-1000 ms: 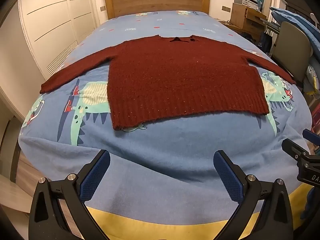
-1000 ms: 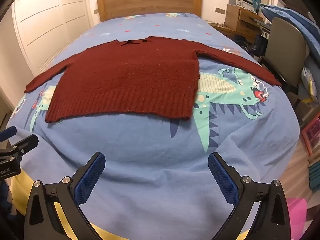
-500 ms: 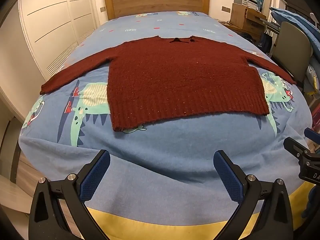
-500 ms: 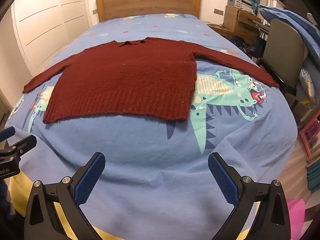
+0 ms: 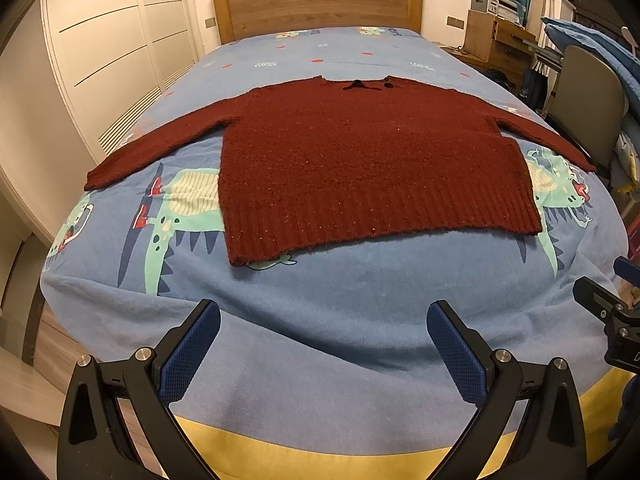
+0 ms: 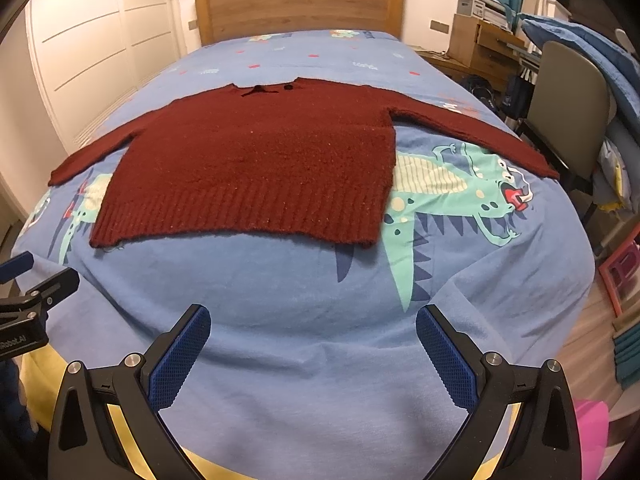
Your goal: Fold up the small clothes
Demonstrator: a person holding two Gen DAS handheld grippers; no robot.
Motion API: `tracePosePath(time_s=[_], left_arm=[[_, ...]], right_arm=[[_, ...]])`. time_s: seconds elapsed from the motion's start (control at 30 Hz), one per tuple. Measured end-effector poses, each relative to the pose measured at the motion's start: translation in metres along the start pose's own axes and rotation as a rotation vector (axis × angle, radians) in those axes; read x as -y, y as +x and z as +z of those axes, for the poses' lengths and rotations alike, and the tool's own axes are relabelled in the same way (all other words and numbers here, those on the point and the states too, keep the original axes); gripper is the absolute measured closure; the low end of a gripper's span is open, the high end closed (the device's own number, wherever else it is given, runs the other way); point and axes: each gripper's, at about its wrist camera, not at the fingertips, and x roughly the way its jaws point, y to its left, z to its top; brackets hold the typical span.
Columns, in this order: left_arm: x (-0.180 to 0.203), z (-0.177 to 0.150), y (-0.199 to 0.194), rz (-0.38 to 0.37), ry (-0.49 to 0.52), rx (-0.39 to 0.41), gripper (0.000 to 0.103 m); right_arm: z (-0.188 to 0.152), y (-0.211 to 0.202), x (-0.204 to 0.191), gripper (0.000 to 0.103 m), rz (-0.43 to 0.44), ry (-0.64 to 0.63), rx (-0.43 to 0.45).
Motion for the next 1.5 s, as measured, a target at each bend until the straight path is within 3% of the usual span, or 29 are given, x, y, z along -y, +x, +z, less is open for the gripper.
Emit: tracePosePath(time_s=[1.5], left_arm=[[0.0055,0.0042,0.0013,-0.044,0.003,-0.035,0.001]], right_arm=[[0.0057,-0.0084,0.0043,0.0,0.008,0.0,0.045]])
